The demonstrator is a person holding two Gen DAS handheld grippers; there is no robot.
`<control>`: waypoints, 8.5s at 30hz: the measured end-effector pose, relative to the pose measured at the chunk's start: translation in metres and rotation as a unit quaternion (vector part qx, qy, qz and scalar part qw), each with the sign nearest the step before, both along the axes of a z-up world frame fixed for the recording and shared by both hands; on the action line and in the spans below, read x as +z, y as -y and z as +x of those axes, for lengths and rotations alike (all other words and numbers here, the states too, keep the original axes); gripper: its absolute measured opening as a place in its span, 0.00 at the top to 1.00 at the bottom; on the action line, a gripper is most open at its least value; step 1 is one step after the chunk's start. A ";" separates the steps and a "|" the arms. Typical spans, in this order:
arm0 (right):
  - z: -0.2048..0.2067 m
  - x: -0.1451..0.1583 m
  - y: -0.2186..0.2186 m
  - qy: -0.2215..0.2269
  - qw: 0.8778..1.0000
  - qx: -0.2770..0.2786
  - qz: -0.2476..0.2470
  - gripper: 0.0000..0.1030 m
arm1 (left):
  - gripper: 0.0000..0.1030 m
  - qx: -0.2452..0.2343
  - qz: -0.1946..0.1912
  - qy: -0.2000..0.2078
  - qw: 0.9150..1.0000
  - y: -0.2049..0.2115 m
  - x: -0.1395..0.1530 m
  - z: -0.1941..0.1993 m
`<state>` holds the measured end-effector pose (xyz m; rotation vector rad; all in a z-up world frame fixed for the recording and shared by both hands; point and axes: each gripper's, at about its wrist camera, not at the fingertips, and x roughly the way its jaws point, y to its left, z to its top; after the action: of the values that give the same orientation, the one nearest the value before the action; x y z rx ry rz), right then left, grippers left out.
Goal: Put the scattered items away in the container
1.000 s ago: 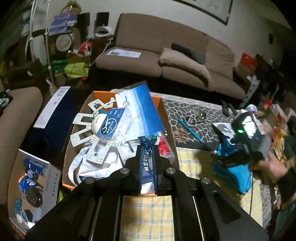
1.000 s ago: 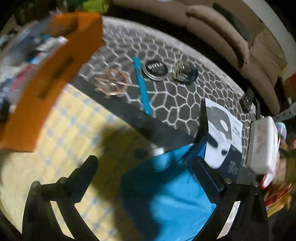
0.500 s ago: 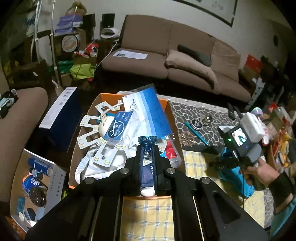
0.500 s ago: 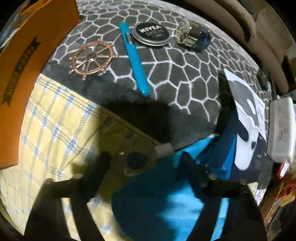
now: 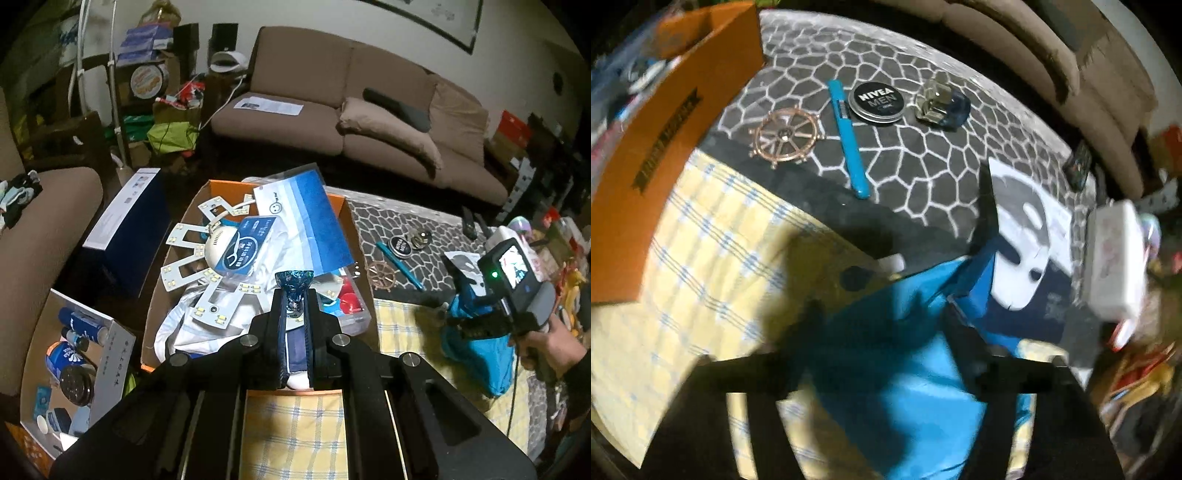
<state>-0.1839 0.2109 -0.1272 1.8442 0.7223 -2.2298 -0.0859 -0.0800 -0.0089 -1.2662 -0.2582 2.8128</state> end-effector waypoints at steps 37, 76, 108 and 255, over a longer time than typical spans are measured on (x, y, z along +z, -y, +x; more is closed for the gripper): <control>0.052 0.069 0.058 -0.148 0.985 0.022 -0.090 0.45 | 0.92 0.010 -0.001 -0.004 1.000 0.008 0.000 -0.011; 0.106 0.085 0.178 -0.175 0.945 -0.078 -0.265 0.45 | 0.92 -0.044 0.175 0.127 0.975 0.085 -0.046 -0.007; 0.089 0.045 0.184 -0.137 0.954 -0.042 -0.263 0.34 | 0.92 -0.005 0.155 0.169 0.973 0.067 -0.077 -0.014; 0.209 0.016 -0.096 -0.211 0.921 -0.260 -0.198 0.24 | 0.77 -0.159 0.108 0.283 0.940 -0.107 -0.146 0.082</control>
<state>0.0255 0.3074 -0.1116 1.4863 -0.2224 -2.8715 -0.0038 0.0268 -0.1552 -1.8352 -0.3320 2.0431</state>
